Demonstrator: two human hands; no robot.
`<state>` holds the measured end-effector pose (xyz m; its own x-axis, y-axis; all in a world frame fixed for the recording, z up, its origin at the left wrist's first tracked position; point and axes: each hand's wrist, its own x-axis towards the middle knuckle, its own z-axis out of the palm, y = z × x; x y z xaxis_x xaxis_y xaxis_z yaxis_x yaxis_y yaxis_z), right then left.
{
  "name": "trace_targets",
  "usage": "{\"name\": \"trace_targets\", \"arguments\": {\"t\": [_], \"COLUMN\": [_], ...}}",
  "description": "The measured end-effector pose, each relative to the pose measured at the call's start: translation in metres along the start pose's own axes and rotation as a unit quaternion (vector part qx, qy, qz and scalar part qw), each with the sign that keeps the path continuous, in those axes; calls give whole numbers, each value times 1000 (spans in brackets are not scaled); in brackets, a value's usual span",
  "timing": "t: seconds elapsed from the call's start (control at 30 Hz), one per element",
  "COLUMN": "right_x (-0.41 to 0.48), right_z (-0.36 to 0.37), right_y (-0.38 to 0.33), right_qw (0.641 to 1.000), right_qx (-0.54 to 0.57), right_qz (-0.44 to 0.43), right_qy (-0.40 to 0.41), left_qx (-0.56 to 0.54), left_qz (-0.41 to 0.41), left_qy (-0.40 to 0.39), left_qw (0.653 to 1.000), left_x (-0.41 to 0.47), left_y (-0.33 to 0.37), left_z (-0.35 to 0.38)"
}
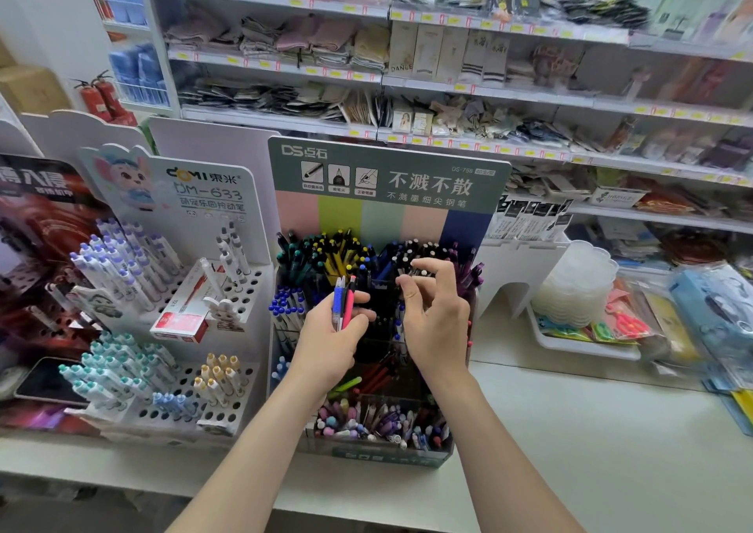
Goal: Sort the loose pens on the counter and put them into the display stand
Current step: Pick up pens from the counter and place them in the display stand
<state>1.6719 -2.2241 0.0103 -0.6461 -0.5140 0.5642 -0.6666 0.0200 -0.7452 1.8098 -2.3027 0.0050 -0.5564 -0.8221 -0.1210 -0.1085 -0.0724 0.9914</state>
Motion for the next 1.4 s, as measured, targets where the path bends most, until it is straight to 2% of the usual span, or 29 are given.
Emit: {"name": "trace_targets", "arguments": {"t": [0.27,0.43,0.57,0.87,0.97,1.07,1.13,1.23,1.27,1.33,1.4], "right_x": [13,19,17,13,12,13,11,5,2,0,3], "right_z": [-8,-6,-1,1,0,-3,-3,3,5,7,3], "right_y": [-6,-15,-13,-11,-10,-9,-6,3,5,7,6], "right_qw": [996,987,979,934,947,975,992,990,983,976,983], "right_qx": [15,62,84,232,209,125,67,-5,-51,-148,-136], "right_qz": [21,65,128,248,217,125,62,16,-11,-56,-27], "right_qy": [84,135,137,110,115,138,83,-137,-177,-150,-123], "left_qx": [9,76,100,12,28,51,62,105,127,169,192], "left_qz": [4,27,60,35,36,42,43,53,56,53,45], "left_qy": [32,69,88,55,69,104,127,103,79,41,41], "left_qw": [999,994,989,998,997,992,989,988,987,983,980], "left_x": [4,5,7,6,10,10,7,4,3,2,1], "left_y": [-7,-11,-9,-2,-7,-13,-14,-10,-8,-6,-8], "left_z": [0,-2,0,-13,-16,-16,-13,-9,-8,-6,-4]}}
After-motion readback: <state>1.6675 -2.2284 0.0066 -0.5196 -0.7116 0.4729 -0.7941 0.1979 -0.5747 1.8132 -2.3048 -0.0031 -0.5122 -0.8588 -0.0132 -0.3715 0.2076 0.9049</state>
